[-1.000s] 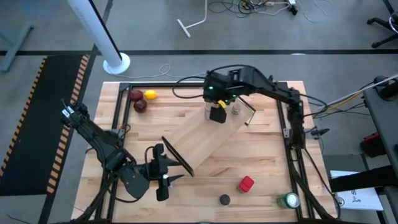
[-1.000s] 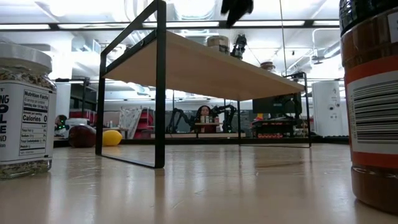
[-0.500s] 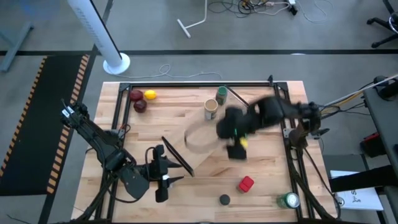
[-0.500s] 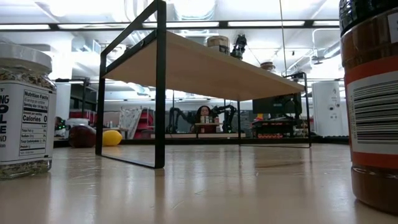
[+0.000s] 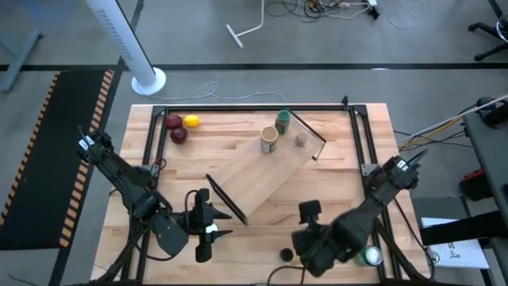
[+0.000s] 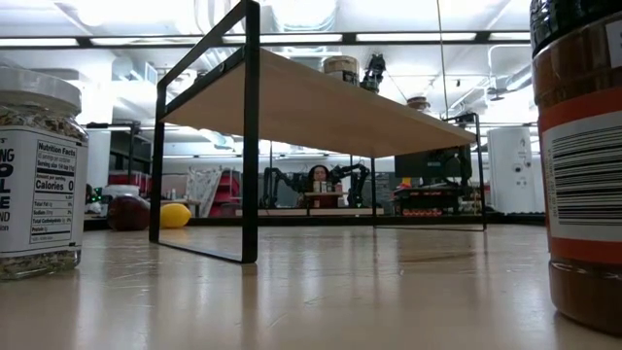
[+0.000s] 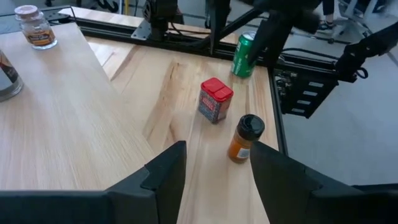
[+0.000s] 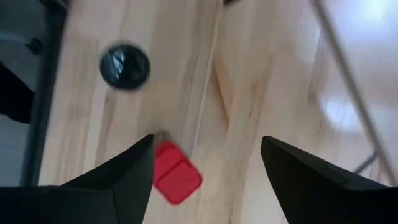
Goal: Shelf spices
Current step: Put the red seasoning can on the shelf
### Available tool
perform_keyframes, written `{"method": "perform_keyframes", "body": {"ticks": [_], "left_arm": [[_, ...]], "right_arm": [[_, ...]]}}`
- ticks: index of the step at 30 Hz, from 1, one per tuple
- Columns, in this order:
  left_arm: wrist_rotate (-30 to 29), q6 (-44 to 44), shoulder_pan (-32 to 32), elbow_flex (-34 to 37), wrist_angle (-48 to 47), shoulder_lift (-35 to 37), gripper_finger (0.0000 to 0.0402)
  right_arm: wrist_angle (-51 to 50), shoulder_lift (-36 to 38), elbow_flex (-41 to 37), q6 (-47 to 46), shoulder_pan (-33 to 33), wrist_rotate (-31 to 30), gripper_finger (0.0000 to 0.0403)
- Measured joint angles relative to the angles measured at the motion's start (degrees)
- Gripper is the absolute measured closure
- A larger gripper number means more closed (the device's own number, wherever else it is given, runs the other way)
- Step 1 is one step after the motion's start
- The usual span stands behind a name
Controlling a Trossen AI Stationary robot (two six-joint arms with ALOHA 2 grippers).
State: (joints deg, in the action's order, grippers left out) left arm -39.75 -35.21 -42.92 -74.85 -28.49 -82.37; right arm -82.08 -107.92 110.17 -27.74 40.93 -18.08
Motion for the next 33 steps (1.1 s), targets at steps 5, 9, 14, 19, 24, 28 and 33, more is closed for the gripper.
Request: {"method": "perform_keyframes", "body": {"ticks": [5,9,14,19,24,28,33], "left_arm": [[-0.02,0.14,0.24,0.0,0.07,0.0,0.0237],[-0.07,0.16,0.26,0.0,0.07,0.0,0.0237],[-0.09,0.16,0.26,0.0,0.09,0.0,0.0237],[-0.11,0.08,0.26,0.0,0.11,0.0,0.0237],[-0.11,-0.06,0.26,0.0,0.23,0.0,0.0237],[-0.13,-0.06,0.26,0.0,0.25,0.0,0.0237],[-0.13,-0.06,0.26,0.0,0.22,0.0,0.0237]], "right_arm": [[0.09,0.1,-7.49,-5.46,0.7,-0.33,0.011],[0.8,0.22,-11.34,-5.67,0.76,1.38,0.0083],[3.22,0.22,-14.54,-4.4,0.81,4.08,0.0059],[6.4,0.21,-18.12,-2.99,0.71,6.72,0.0057],[8.18,0.2,-20.59,-1.21,0.17,7.49,0.0057],[11.01,0.28,-22.65,0.45,-0.12,9.5,0.0057],[11.97,0.35,-23.47,1.44,-0.57,10.92,0.0058]]}}
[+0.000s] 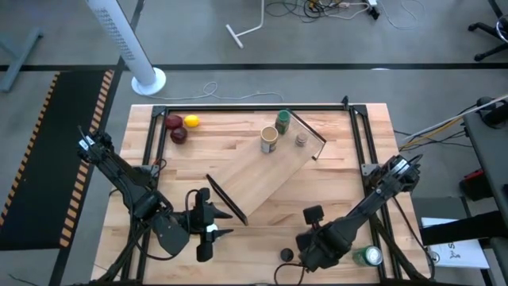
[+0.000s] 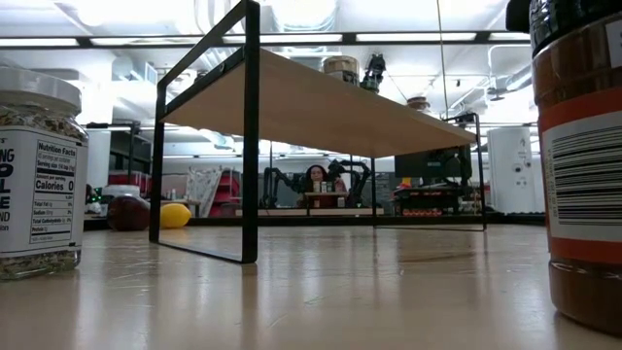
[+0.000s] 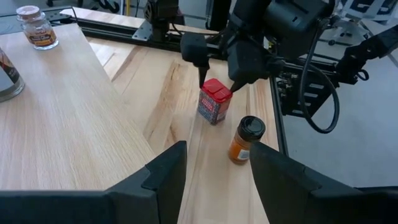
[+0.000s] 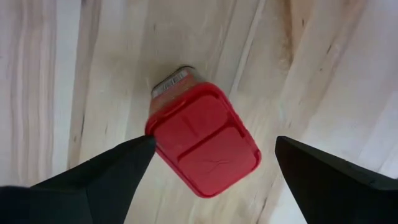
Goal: Shelf spices
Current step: Put the red seasoning can on the shelf
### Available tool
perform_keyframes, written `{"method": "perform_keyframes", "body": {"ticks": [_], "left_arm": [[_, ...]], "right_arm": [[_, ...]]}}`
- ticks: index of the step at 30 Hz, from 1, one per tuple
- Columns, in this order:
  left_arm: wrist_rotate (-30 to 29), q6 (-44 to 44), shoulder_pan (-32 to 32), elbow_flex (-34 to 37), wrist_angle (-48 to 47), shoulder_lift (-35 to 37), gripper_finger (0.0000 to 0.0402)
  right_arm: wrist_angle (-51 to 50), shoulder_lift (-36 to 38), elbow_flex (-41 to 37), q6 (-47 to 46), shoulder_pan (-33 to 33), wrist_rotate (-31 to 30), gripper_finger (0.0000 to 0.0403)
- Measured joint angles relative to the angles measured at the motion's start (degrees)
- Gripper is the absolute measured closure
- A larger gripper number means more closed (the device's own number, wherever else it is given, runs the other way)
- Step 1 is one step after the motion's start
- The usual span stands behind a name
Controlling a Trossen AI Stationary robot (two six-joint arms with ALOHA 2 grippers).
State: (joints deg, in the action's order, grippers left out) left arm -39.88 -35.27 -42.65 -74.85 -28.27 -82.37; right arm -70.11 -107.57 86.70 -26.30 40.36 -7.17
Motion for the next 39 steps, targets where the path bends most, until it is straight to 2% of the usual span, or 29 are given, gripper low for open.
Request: {"method": "perform_keyframes", "body": {"ticks": [11,18,25,28,35,39], "left_arm": [[0.01,-0.02,0.0,0.0,-0.02,0.0,0.0237],[0.02,-0.02,-0.02,0.0,-0.07,0.0,0.0237],[0.02,-0.02,-0.02,0.0,-0.09,0.0,0.0237],[0.02,-0.02,-0.02,0.0,-0.07,0.0,0.0237],[0.02,-0.06,-0.02,0.0,-0.09,0.0,0.0237],[0.15,-0.53,-0.02,0.0,-0.07,0.0,0.0237]], "right_arm": [[1.18,0.01,-0.02,2.26,-0.26,3.62,0.0058],[1.04,1.57,2.16,3.08,-1.14,1.06,0.0058],[-0.72,2.22,2.16,0.74,-1.42,1.14,0.0058],[-0.96,2.38,2.16,-4.84,-1.71,1.25,0.0058],[-1.32,2.51,2.16,-32.76,-2.33,1.65,0.0058],[-3.19,2.51,1.71,-41.57,-2.2,1.64,0.0058]]}}
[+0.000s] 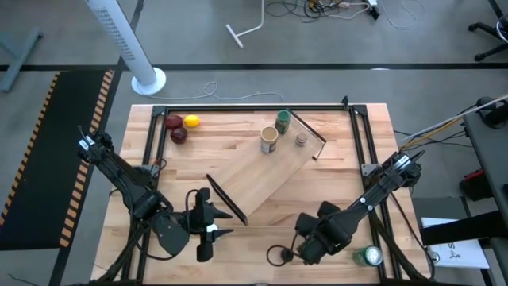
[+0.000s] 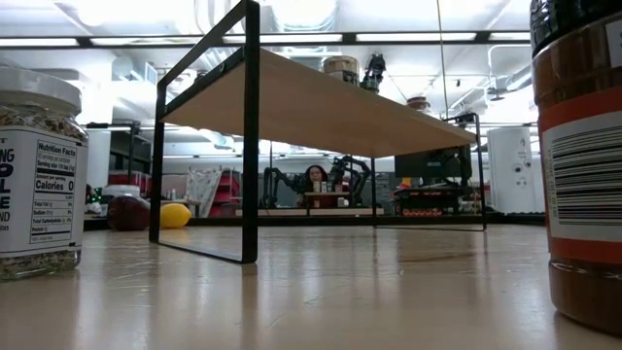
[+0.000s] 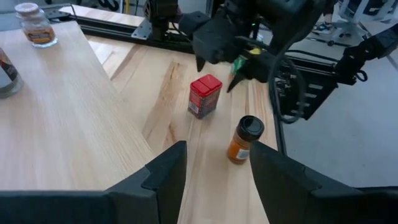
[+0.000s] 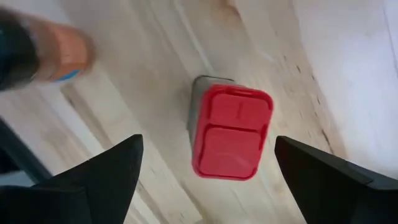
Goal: Shelf spices
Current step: Put the red seasoning can on the shelf
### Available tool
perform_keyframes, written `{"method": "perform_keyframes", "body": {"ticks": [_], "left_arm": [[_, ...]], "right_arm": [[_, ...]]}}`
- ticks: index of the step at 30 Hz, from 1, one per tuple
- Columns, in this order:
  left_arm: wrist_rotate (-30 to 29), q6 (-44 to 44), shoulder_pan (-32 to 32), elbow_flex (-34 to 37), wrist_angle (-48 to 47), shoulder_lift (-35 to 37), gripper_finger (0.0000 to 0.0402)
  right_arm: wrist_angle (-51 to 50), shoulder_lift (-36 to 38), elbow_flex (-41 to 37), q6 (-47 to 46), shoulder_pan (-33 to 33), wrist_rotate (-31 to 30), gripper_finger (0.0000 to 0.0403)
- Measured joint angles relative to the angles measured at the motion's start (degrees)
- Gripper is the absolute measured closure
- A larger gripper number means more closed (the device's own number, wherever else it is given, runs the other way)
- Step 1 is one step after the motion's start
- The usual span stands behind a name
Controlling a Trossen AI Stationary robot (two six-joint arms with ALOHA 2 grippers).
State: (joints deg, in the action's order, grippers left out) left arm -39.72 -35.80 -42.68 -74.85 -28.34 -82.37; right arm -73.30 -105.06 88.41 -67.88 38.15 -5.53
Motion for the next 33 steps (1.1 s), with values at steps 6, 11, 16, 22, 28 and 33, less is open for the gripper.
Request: {"method": "perform_keyframes", "body": {"ticks": [6,11,16,22,28,33], "left_arm": [[1.46,-0.34,-0.14,0.0,0.0,0.0,0.0237],[1.46,-0.25,-0.13,0.0,0.0,0.0,0.0237],[1.45,-0.14,-0.13,0.0,-0.02,0.0,0.0237],[1.44,-0.22,-0.13,0.0,0.02,0.0,0.0237],[1.43,-0.14,-0.13,0.0,0.01,0.0,0.0237],[1.42,-0.14,-0.13,0.0,0.02,0.0,0.0237]], "right_arm": [[0.43,0.0,-4.2,-4.72,0.17,-0.52,0.0058],[3.82,0.0,-8.48,-6.05,0.19,-0.45,0.0058],[12.53,0.0,-12.01,-4.76,0.15,-0.02,0.0058],[14.7,0.0,-16.61,-4.91,-0.21,0.09,0.0058],[19.17,0.0,-20.24,-3.79,-1.01,1.14,0.0075],[22.76,0.02,-23.08,-2.16,-2.12,2.18,0.012]]}}
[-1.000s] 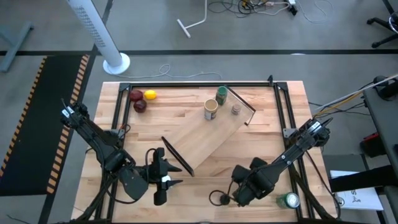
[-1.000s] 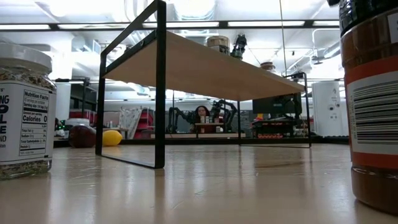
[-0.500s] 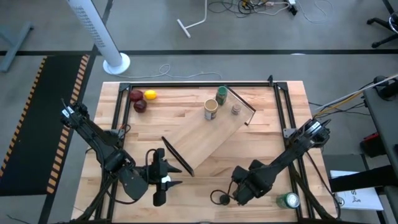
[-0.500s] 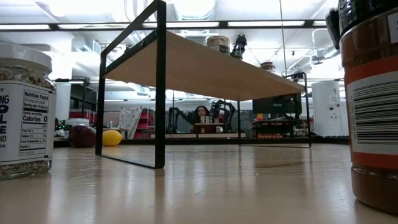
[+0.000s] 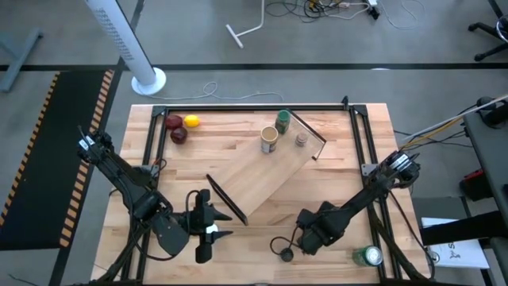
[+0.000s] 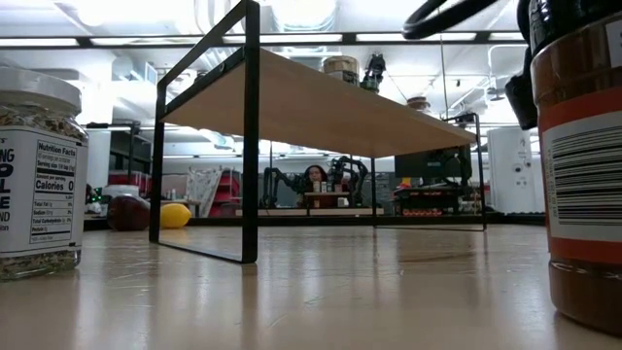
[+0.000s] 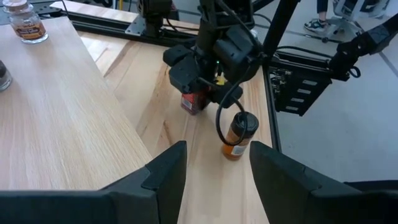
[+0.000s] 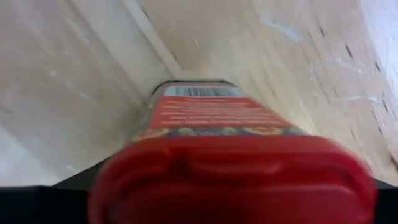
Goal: Shelf spices
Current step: Put the red seasoning can on the shelf
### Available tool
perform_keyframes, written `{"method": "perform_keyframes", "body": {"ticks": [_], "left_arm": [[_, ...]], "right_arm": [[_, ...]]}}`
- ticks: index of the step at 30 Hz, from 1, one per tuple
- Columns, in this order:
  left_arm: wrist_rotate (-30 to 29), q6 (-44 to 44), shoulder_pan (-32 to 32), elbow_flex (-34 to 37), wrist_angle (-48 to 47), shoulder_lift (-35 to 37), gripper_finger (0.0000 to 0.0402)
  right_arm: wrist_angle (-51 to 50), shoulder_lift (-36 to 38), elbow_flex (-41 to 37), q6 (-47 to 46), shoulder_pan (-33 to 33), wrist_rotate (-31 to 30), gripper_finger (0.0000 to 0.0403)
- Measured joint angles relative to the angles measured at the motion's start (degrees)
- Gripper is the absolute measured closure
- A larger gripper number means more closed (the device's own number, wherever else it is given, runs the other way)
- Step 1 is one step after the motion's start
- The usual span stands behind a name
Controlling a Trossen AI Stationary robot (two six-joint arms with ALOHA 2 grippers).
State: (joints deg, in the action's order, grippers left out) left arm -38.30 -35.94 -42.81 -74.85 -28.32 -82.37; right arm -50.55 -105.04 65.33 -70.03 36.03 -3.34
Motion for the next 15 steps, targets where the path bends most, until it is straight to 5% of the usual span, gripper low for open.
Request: {"method": "perform_keyframes", "body": {"ticks": [8,15], "left_arm": [[-0.02,0.02,0.0,0.0,-0.04,0.0,0.0237],[-0.02,0.02,0.0,0.0,-0.04,0.0,0.0237]], "right_arm": [[1.84,0.26,-0.72,5.0,-0.83,2.09,0.0229],[-1.94,2.04,3.35,15.72,-0.83,2.97,0.023]]}}
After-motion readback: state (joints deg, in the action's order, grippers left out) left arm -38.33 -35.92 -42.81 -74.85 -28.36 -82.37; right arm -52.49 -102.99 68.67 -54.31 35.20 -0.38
